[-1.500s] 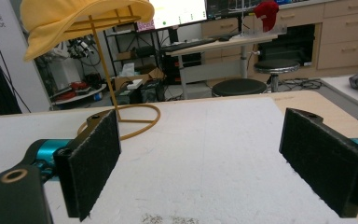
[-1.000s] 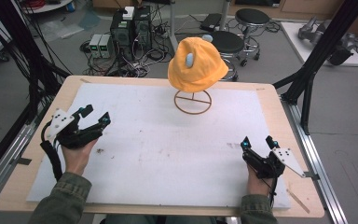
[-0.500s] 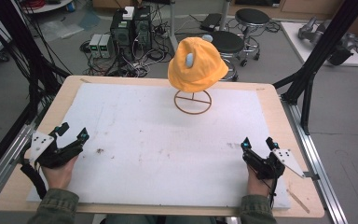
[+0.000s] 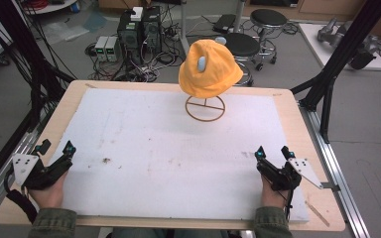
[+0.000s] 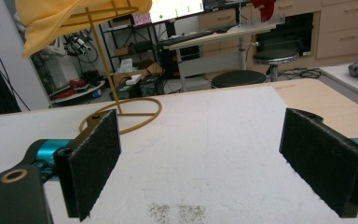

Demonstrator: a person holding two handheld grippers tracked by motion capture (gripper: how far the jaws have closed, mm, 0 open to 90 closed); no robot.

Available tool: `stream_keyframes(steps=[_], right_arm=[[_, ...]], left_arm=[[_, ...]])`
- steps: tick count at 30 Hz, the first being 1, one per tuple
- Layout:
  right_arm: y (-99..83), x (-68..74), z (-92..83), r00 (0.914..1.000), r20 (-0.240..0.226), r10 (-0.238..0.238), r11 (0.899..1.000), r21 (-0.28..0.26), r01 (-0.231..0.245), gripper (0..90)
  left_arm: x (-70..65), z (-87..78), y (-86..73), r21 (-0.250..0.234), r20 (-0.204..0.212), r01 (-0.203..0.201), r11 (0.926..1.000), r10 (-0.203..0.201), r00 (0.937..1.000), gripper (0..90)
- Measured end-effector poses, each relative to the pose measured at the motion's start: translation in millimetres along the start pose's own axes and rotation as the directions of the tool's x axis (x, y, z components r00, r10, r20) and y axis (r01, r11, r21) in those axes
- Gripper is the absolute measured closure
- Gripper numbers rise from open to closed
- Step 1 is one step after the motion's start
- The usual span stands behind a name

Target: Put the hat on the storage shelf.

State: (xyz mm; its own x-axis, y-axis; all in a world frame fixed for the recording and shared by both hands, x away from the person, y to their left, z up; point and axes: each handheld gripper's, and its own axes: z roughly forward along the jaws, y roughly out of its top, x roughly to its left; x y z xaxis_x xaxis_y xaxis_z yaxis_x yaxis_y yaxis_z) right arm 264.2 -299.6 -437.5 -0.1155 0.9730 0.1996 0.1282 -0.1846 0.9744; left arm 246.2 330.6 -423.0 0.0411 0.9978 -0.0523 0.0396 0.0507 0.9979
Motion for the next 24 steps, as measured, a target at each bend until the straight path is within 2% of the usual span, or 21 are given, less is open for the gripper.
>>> stream_keyframes(steps=[4, 8, 11, 15, 24], right_arm=[[-0.5, 1.7, 2.1, 1.0, 0.001, 0.001, 1.0, 0.005, -0.001, 11.4], [-0.4, 3.3, 3.2, 1.0, -0.005, -0.002, 1.0, 0.007, 0.002, 11.4], [-0.2, 4.2, 3.4, 1.0, -0.008, -0.004, 1.0, 0.006, 0.004, 11.4], [-0.1, 4.5, 3.0, 0.9999, -0.011, 0.001, 1.0, 0.008, -0.001, 11.5], [-0.2, 3.9, 2.3, 0.9998, -0.016, -0.012, 1.0, 0.008, 0.012, 11.4]], left_arm=[[8.8, -7.2, -1.4, 0.0, -0.032, 0.037, 0.9993, -0.037, 0.9988, 29.8], [14.4, -11.2, -7.6, 0.021, -0.043, 0.065, 0.9977, -0.064, 0.997, 29.8], [15.6, -13.3, -9.1, 0.017, -0.049, 0.07, 0.9974, -0.07, 0.9964, 29.8], [14.4, -15.1, -9.9, -0.012, -0.062, 0.08, 0.9968, -0.08, 0.9949, 30.0], [11.7, -11.7, -12.2, -0.009, -0.05, 0.08, 0.9968, -0.08, 0.9955, 30.1]])
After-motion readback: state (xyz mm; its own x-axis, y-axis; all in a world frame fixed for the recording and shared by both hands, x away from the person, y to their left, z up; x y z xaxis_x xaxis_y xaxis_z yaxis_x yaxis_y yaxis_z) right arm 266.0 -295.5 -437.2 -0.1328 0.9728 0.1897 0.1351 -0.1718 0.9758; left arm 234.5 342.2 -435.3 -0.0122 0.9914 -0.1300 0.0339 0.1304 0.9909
